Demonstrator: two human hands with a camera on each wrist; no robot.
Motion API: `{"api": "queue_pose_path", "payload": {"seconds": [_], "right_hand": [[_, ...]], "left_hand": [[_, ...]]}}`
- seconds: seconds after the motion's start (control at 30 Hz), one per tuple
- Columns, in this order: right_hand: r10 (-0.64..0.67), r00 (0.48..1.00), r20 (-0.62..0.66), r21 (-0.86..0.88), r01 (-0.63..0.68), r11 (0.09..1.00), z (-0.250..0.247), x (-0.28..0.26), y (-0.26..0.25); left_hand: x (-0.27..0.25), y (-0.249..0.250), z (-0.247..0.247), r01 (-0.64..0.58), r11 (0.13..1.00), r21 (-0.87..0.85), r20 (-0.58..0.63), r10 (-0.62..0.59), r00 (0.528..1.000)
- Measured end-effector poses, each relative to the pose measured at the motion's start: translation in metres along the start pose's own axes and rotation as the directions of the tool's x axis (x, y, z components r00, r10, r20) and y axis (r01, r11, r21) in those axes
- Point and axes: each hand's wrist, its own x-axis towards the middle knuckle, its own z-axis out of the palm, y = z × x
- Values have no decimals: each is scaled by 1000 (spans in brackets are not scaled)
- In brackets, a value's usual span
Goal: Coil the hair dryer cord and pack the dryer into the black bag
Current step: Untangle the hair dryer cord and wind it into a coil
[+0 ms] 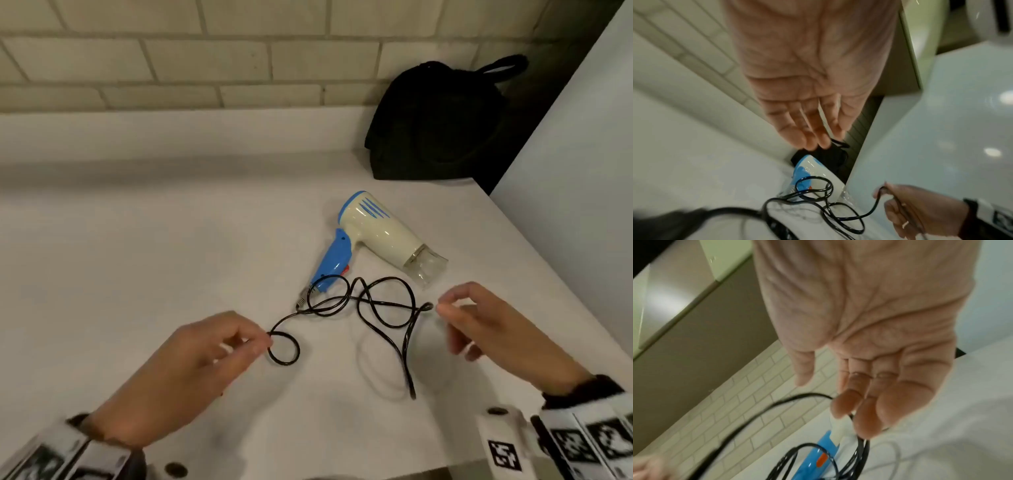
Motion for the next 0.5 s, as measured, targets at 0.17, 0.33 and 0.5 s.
{"api": "queue_pose_path", "payload": {"seconds": [0.17, 0.33, 0.5], "right_hand": [[28, 988, 151, -40, -23, 999, 38, 29, -8], [-137, 984, 111, 13, 137, 991, 45, 32, -3], [-328, 930, 164, 436, 230, 870, 17, 19, -5]], "left_hand": [[94, 10, 15, -34, 998, 44, -115, 39, 993], [154, 5, 44, 104, 988, 117, -51, -99, 994], [173, 7, 50, 109, 978, 176, 56, -121, 991]]}}
